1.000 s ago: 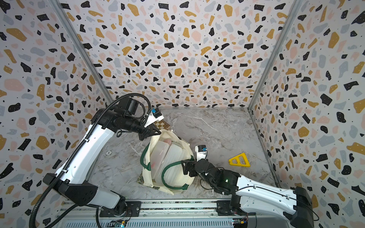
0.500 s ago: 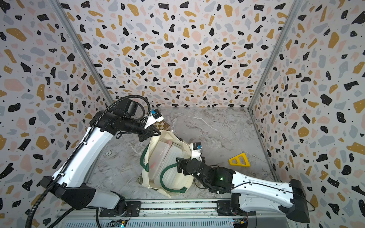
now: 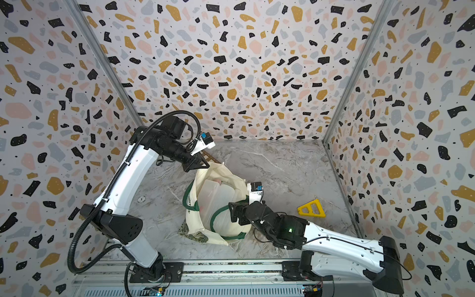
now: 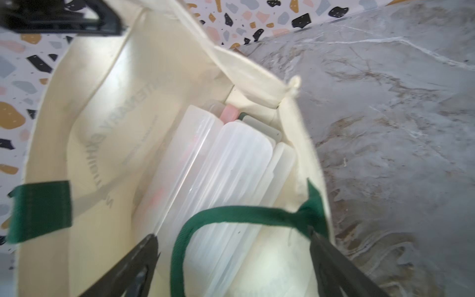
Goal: Take out the pencil case from the canvas bag
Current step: Adjust the canvas bag at the center of the board.
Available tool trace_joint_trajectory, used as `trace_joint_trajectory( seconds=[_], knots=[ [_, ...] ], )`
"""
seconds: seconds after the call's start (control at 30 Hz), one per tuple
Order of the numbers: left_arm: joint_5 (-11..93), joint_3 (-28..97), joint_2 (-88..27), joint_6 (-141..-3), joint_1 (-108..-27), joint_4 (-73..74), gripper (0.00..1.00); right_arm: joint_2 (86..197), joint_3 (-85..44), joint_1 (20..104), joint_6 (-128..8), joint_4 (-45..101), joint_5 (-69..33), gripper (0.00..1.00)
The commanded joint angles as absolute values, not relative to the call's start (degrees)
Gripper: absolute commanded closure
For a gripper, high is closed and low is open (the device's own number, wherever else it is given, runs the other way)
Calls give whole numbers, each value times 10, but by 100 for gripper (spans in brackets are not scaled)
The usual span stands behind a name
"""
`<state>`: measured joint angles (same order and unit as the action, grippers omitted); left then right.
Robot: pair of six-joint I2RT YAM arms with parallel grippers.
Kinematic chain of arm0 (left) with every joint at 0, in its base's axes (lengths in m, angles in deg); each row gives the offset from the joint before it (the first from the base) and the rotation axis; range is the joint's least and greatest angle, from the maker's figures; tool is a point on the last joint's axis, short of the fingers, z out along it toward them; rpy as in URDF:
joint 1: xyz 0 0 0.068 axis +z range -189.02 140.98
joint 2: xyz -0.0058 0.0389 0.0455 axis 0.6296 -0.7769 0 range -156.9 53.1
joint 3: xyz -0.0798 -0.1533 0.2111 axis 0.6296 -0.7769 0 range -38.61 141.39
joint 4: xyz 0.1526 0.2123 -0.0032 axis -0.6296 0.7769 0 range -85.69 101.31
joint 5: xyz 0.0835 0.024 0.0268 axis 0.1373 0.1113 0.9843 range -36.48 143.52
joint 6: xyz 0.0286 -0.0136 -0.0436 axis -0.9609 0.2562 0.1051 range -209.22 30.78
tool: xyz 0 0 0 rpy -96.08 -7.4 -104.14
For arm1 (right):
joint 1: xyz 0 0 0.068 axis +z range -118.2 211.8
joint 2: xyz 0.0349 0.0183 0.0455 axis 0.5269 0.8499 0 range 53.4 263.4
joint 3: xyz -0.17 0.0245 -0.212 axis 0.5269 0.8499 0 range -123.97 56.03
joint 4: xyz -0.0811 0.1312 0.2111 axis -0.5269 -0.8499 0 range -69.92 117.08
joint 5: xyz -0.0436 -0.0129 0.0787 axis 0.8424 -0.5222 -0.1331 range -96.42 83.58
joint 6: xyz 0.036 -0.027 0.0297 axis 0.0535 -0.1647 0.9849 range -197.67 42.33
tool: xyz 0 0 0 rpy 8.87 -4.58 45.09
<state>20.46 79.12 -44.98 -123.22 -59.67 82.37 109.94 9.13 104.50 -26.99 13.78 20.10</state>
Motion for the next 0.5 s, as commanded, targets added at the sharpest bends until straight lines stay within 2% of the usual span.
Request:
trace_joint_trajectory(
  seconds=[0.0,0.1,0.23,0.47],
  knots=[
    [188,786,-413,-1241,-597,761,100,1120,85,1081,-229,160,212,7],
    [198,758,-396,-1236,-598,737,100,1146,108,1084,-195,200,190,7],
    [198,727,-375,-1226,-601,715,100,1164,116,1080,-153,193,219,8],
    [213,669,-330,-1233,-618,681,100,1155,150,995,-143,224,161,9]
  ],
)
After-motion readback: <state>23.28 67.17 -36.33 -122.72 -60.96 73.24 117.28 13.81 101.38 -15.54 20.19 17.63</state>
